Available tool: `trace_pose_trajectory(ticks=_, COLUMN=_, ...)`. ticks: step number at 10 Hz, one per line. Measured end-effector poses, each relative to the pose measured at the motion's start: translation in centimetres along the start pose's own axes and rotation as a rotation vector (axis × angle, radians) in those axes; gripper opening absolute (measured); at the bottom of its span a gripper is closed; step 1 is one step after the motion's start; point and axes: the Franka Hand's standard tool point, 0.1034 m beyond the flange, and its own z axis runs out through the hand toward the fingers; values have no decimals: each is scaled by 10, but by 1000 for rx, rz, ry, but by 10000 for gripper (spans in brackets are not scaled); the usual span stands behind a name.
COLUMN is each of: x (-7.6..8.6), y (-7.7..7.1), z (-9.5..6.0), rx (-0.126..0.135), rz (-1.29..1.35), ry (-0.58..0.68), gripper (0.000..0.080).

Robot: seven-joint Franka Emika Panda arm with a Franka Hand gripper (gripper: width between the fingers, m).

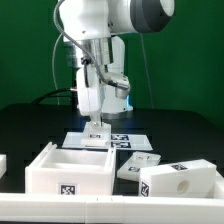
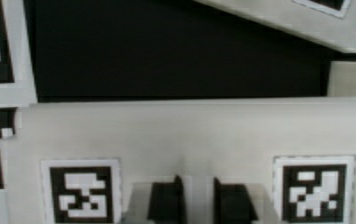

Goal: Assemble cabinet

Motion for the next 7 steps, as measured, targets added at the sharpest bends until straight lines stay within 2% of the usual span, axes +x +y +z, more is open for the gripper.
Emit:
trace_pose_trajectory(ticks=3, x=-4, y=1, z=1, rx=8, rz=63, ry=-18, gripper=64)
trace_pose_trajectory(ticks=7, x=-8, y=2, z=5, rx=-4, rz=47, ry=-14, gripper=64)
